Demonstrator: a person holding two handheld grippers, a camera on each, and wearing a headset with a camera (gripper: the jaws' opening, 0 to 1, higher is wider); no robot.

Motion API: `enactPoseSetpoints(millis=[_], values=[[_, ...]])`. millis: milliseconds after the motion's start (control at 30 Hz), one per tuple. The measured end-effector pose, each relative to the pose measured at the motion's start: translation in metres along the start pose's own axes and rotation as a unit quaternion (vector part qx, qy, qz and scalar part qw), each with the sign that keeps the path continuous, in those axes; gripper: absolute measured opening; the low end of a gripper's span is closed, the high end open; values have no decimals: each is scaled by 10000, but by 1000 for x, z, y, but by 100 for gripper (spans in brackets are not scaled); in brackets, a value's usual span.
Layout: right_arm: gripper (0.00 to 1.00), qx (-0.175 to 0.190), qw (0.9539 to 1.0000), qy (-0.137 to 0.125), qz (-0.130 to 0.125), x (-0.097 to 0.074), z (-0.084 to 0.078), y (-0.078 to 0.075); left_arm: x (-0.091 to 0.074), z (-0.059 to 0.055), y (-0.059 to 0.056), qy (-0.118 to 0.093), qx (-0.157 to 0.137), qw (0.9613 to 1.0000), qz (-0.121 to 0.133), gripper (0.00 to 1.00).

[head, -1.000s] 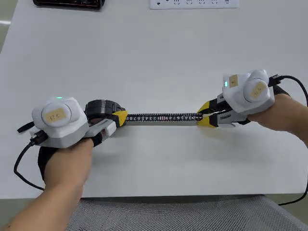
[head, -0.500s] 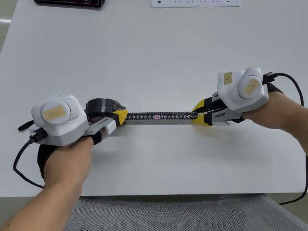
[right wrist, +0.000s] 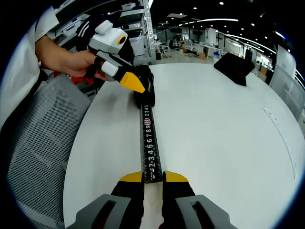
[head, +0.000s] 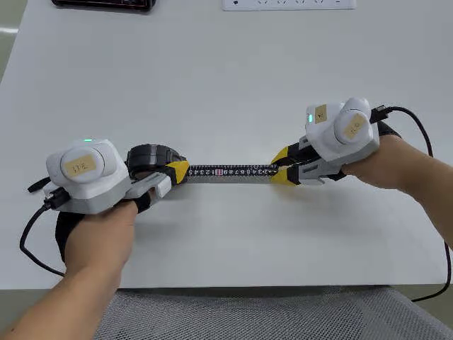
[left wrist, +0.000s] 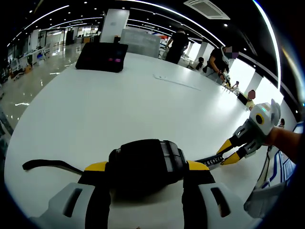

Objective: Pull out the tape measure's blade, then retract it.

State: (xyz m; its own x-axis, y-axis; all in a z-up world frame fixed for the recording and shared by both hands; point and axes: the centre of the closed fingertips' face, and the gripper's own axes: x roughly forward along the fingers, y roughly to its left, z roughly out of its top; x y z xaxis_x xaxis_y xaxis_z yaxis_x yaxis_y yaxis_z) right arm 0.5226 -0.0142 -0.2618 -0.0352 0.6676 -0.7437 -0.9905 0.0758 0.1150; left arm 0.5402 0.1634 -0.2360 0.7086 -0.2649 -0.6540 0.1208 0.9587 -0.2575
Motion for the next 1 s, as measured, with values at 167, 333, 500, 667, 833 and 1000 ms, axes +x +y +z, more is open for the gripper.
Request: enactPoseSetpoints(millis=[167,333,500,667,833,1000], values=[[10,8,10000,-42,11,5,5,-1,0,0,0,1,-6,10000,-12,56],[10,12,10000,-82,29,9,11,0,0,0,0,-3,-19,10000,-25,56],[10,14,9999,-139,56,14,16,0,0,0,0,-1,-35,10000,-43,56],[10,-12,9998,-176,95,21,23,2,0,0,0,-3,-44,10000,-53,56],[10,-12,9996,-238,121,26,31,2,0,0,1,-6,-68,10000,-65,56],[10,-20,9995,-284,150,33,37,3,0,0,1,-12,-79,9999,-71,56]])
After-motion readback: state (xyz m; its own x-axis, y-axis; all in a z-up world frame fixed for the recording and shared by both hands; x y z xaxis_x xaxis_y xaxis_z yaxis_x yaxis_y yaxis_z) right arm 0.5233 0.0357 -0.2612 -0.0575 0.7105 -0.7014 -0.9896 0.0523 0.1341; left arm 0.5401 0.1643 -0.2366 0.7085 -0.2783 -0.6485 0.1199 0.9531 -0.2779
